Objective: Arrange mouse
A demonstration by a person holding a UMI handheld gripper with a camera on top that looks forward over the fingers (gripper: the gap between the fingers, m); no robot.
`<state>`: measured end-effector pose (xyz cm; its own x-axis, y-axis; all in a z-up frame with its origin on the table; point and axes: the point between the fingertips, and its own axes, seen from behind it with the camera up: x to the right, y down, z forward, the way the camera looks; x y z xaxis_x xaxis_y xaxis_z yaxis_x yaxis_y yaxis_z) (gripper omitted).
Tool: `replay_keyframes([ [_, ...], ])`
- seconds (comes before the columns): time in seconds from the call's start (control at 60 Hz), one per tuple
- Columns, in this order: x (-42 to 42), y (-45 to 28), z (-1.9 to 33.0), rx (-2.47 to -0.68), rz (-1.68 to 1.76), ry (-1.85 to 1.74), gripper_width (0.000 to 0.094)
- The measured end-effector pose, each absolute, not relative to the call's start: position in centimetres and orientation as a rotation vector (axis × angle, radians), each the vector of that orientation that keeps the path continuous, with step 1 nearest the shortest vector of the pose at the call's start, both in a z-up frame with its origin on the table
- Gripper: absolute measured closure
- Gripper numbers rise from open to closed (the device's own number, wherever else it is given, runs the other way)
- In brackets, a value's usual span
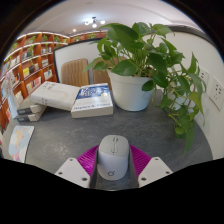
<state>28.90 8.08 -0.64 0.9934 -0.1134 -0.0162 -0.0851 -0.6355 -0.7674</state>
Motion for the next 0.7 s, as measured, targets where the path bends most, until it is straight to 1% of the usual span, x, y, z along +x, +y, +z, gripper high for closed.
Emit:
replay_keyframes([
  [0.067, 28.8, 8.1, -0.7, -2.272, -0.032, 0.129, 0.0499],
  [0.15, 28.7, 7.9, -0.7, -2.318, -0.036, 0.143, 0.0525],
  [0.167, 28.6, 7.9, -0.6, -2.326, -0.040, 0.147, 0.0542],
  [0.2, 28.3, 8.0, 0.0, -2.331, -0.043, 0.154, 0.0542],
  [0.25, 27.5, 8.3, 1.7, -2.315, -0.058, 0.143, 0.0542],
  [0.35, 24.3, 9.9, 8.3, -2.225, -0.090, 0.095, 0.0542],
  [0.467, 19.3, 12.0, 18.1, -2.077, -0.125, 0.044, 0.0543],
  [0.533, 15.2, 12.7, 22.7, -2.002, -0.125, 0.031, 0.0544],
  [0.633, 9.1, 13.8, 27.9, -1.929, -0.110, -0.016, 0.0545],
  [0.7, 4.6, 14.3, 29.3, -1.906, -0.084, -0.044, 0.0545],
])
